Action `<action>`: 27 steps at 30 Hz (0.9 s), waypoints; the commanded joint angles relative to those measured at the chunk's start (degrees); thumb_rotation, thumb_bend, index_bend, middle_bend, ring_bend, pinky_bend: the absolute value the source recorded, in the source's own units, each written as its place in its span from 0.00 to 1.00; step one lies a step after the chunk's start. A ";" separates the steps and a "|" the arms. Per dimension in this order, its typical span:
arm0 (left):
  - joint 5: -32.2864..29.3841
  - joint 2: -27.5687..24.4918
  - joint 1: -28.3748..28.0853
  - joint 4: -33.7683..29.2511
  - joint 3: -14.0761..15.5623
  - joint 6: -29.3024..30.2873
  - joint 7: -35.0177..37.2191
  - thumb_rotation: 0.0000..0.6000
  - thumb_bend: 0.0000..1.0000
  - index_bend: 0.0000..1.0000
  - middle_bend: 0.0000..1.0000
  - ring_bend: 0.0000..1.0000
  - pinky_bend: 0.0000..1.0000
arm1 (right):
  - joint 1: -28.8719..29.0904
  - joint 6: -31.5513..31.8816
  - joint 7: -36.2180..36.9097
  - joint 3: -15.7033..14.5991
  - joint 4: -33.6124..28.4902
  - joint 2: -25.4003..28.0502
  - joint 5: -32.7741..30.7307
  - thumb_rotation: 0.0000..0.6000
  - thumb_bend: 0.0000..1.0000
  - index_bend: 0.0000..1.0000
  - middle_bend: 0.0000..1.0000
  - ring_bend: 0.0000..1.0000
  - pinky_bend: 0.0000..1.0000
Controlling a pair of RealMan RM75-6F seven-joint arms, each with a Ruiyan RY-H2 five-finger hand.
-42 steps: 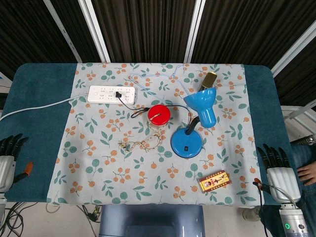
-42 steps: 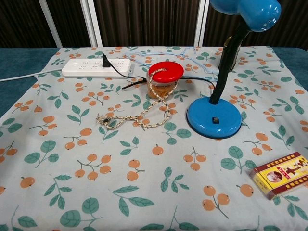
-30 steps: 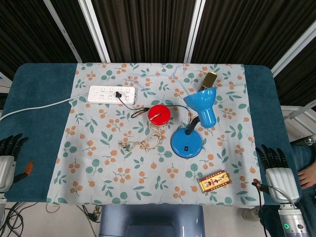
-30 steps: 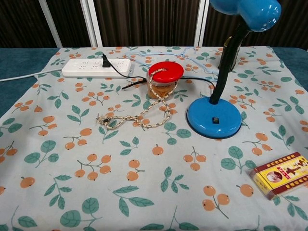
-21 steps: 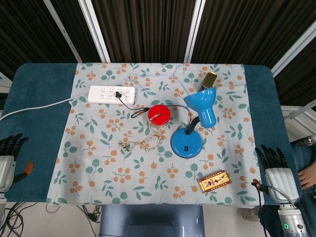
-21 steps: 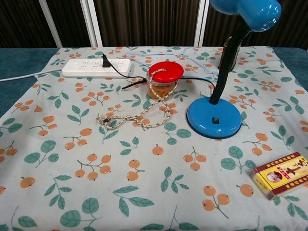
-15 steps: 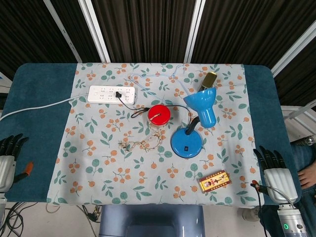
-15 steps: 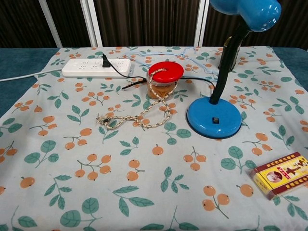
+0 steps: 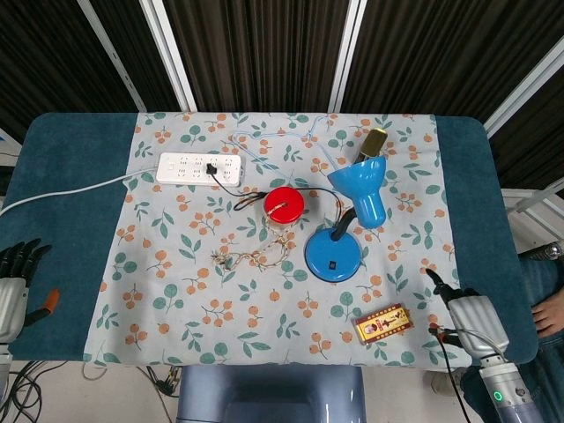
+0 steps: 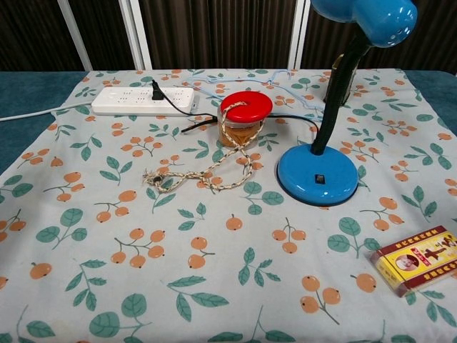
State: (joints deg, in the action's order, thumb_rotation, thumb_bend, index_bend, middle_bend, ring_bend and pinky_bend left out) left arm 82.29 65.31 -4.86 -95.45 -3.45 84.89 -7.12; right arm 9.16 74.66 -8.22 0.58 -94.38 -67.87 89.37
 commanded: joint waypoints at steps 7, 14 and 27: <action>-0.14 -0.05 -0.04 -0.04 -0.02 -0.15 0.04 1.00 0.35 0.15 0.07 0.05 0.10 | 7.30 -10.49 -0.63 2.29 0.45 -3.28 -3.68 1.00 0.60 0.01 0.68 0.80 0.62; -0.27 -0.11 -0.07 -0.04 -0.01 -0.32 0.16 1.00 0.35 0.15 0.07 0.05 0.10 | 10.88 -16.05 -3.09 2.41 1.05 -7.60 -5.50 1.00 0.68 0.01 0.70 0.82 0.69; -0.55 -0.27 -0.15 -0.14 -0.09 -0.59 0.53 1.00 0.35 0.15 0.07 0.05 0.10 | 15.26 -21.01 -5.56 4.49 2.51 -13.41 -10.82 1.00 0.68 0.01 0.71 0.82 0.78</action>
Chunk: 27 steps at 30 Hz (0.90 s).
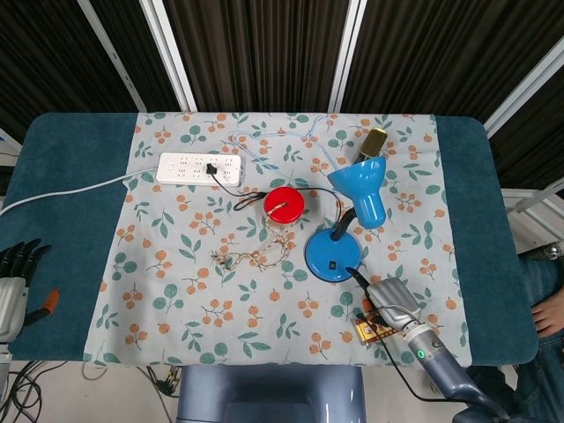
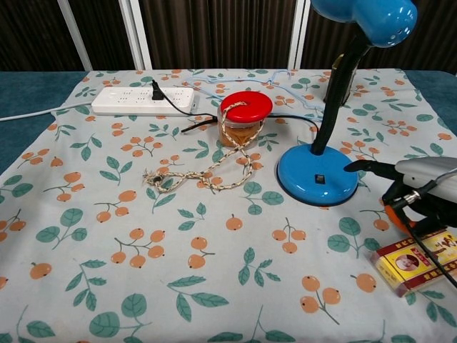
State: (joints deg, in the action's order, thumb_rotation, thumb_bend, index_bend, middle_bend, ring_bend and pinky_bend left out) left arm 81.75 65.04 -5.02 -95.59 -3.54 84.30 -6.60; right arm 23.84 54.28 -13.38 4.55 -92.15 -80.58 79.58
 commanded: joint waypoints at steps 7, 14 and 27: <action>-0.18 -0.01 -0.07 0.01 -0.03 -0.18 -0.04 1.00 0.35 0.15 0.07 0.05 0.10 | 2.41 -2.60 -2.24 1.59 1.42 -2.23 -4.87 1.00 0.68 0.01 0.72 0.82 0.83; -0.29 -0.01 -0.08 0.01 -0.05 -0.23 -0.06 1.00 0.35 0.15 0.07 0.05 0.10 | 4.05 -4.31 -4.68 1.64 1.41 -2.72 -7.80 1.00 0.68 0.01 0.72 0.82 0.86; -0.27 -0.07 -0.11 0.01 -0.03 -0.27 0.11 1.00 0.35 0.15 0.07 0.05 0.10 | 5.85 -4.42 -7.02 1.53 1.55 -3.93 -10.70 1.00 0.68 0.01 0.72 0.82 0.91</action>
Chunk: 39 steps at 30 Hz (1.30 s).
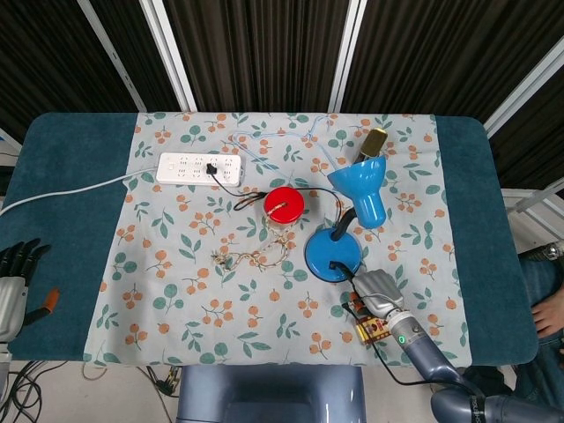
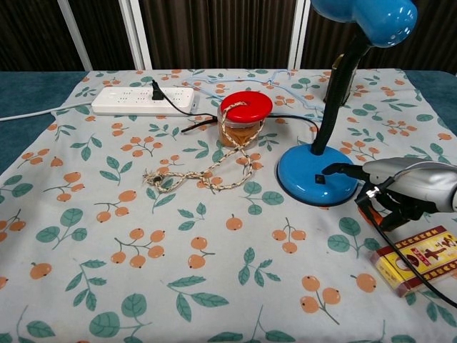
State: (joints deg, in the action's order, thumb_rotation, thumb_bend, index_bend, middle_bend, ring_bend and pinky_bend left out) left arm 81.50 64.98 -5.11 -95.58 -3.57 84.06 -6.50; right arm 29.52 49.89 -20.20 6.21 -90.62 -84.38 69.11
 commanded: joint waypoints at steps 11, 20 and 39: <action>-0.06 -0.01 -0.02 0.04 -0.02 -0.02 0.03 1.00 0.35 0.15 0.07 0.05 0.10 | 0.95 0.07 -0.76 -1.00 0.10 -0.48 -1.30 1.00 0.68 0.01 0.71 0.82 0.95; -0.06 0.01 -0.03 0.06 -0.02 0.00 -0.02 1.00 0.35 0.15 0.07 0.05 0.10 | 1.57 0.06 -1.40 -1.60 0.15 -0.52 -1.76 1.00 0.68 0.01 0.72 0.82 0.97; -0.02 0.00 -0.01 0.11 0.03 0.01 0.05 1.00 0.35 0.15 0.07 0.05 0.10 | 5.83 -3.32 -8.22 -1.82 -2.17 1.99 -12.57 1.00 0.68 0.06 0.72 0.82 1.00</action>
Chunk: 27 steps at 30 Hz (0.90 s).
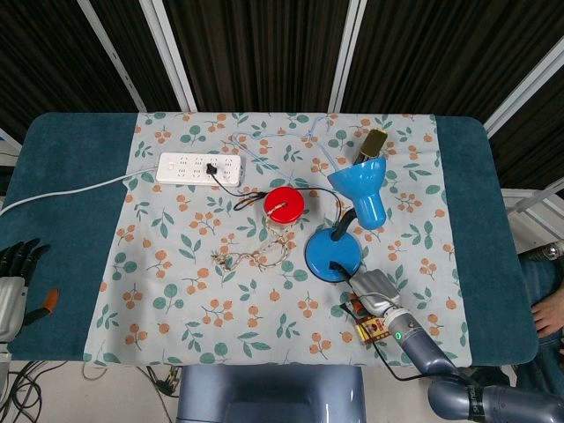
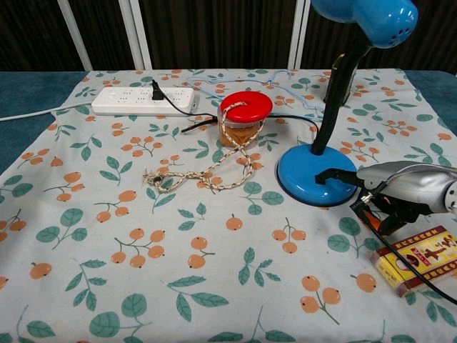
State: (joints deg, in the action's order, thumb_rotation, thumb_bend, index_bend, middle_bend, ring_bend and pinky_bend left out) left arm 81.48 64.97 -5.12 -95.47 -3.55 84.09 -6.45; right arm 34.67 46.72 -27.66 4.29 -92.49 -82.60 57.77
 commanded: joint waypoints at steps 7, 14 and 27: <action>0.03 -0.01 0.04 -0.01 0.01 0.07 0.09 1.00 0.35 0.15 0.07 0.05 0.10 | 1.98 0.36 -1.54 0.67 -0.82 0.46 -3.57 1.00 0.68 0.07 0.72 0.82 1.00; -0.41 -0.10 0.09 -0.14 -0.20 0.11 0.27 1.00 0.35 0.15 0.07 0.05 0.10 | 0.30 6.91 0.01 1.98 -4.27 2.20 -0.55 1.00 0.68 0.07 0.71 0.80 1.00; 0.10 -0.02 0.12 -0.13 0.01 0.32 -0.17 1.00 0.35 0.15 0.07 0.05 0.10 | -8.06 22.85 3.24 -2.04 -7.97 9.95 13.86 1.00 0.44 0.07 0.29 0.28 1.00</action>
State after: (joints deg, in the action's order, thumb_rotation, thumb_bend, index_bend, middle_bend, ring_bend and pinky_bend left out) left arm 81.55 64.94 -5.00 -95.60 -3.55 84.39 -6.59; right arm 29.50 64.84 -26.25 4.35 -102.07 -74.26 65.42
